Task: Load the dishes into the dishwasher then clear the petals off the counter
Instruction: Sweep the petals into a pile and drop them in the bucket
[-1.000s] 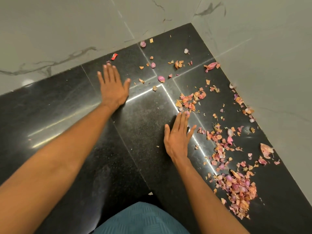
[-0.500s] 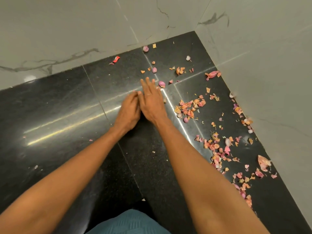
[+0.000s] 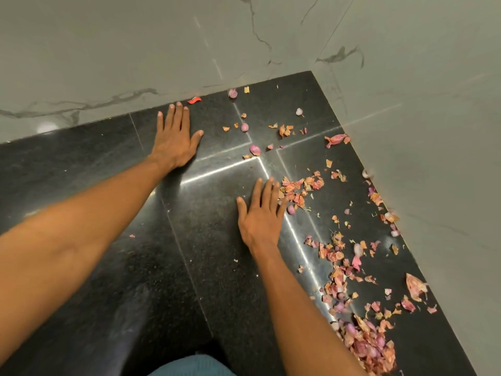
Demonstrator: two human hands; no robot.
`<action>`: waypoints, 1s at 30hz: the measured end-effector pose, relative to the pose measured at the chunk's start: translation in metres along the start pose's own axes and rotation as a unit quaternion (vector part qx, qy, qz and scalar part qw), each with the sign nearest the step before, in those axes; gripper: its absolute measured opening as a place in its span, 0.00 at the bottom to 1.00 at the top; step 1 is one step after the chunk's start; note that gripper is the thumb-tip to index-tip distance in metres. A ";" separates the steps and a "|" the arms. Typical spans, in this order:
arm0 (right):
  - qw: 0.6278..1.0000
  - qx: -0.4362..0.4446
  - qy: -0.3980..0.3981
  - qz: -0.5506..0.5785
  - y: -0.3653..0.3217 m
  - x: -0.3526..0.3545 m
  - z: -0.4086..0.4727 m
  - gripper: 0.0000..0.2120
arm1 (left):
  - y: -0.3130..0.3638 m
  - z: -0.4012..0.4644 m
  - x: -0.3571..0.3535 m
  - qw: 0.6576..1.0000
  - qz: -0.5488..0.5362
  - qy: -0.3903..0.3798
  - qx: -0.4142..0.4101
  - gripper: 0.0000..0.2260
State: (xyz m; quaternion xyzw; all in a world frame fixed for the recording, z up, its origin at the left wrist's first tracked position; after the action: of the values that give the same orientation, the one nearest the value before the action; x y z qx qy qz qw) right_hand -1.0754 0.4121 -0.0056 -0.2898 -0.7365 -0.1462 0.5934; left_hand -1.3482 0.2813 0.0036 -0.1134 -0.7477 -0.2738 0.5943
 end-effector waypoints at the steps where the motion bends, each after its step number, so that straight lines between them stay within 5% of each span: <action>1: 1.000 -0.016 0.011 -0.002 0.010 0.000 -0.009 0.35 | 0.007 0.001 -0.001 1.000 -0.002 0.000 0.009 0.36; 11: 0.998 -0.045 0.030 -0.010 0.026 -0.003 -0.034 0.35 | 0.140 -0.072 -0.024 0.951 -0.060 -0.019 -0.303 0.25; 19: 0.997 -0.043 0.055 -0.012 0.028 0.000 -0.035 0.35 | 0.029 0.016 0.018 0.997 -0.056 0.012 -0.043 0.33; 25: 0.997 -0.052 0.064 -0.013 0.028 0.003 -0.035 0.35 | 0.024 0.027 0.006 0.996 0.004 0.012 -0.090 0.32; 30: 0.996 -0.047 0.078 0.000 0.026 0.006 -0.038 0.35 | 0.098 -0.043 -0.023 0.978 0.009 -0.003 -0.209 0.31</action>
State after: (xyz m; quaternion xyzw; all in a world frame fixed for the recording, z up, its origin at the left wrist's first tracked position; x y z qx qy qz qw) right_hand -1.0304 0.4133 0.0068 -0.3049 -0.6807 -0.2026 0.6346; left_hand -1.2582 0.3418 0.0151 -0.2426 -0.6746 -0.4187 0.5574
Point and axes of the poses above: each hand's wrist, its own z-axis towards the middle knuckle, its own x-axis out of the back of the hand, y = z × x, the point moved 10 cm from there along z, towards the middle knuckle, and after that the axes turned 1 degree about -z, right-handed, at the moved point
